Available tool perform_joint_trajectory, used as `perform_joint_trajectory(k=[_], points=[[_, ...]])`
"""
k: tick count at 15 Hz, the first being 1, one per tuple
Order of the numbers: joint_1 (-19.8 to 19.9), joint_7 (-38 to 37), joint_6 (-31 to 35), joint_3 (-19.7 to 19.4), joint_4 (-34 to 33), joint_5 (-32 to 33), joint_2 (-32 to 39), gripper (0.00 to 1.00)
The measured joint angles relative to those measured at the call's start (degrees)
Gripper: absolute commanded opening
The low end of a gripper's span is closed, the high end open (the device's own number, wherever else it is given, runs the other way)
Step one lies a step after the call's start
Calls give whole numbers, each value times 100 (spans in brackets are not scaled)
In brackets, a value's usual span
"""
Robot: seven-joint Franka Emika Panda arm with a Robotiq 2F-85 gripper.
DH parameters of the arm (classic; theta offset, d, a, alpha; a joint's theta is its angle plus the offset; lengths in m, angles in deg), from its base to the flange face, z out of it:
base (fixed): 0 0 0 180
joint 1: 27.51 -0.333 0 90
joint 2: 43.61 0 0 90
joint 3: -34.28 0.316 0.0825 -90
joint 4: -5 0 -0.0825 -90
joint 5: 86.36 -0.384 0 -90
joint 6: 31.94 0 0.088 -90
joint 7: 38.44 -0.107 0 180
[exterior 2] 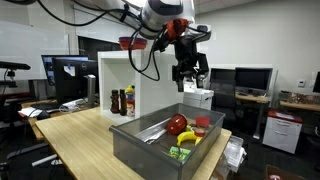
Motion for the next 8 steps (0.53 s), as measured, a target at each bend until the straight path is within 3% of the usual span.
perform_joint_trajectory(k=[8], points=[[9,594,-271,125,-623,40,538,100]])
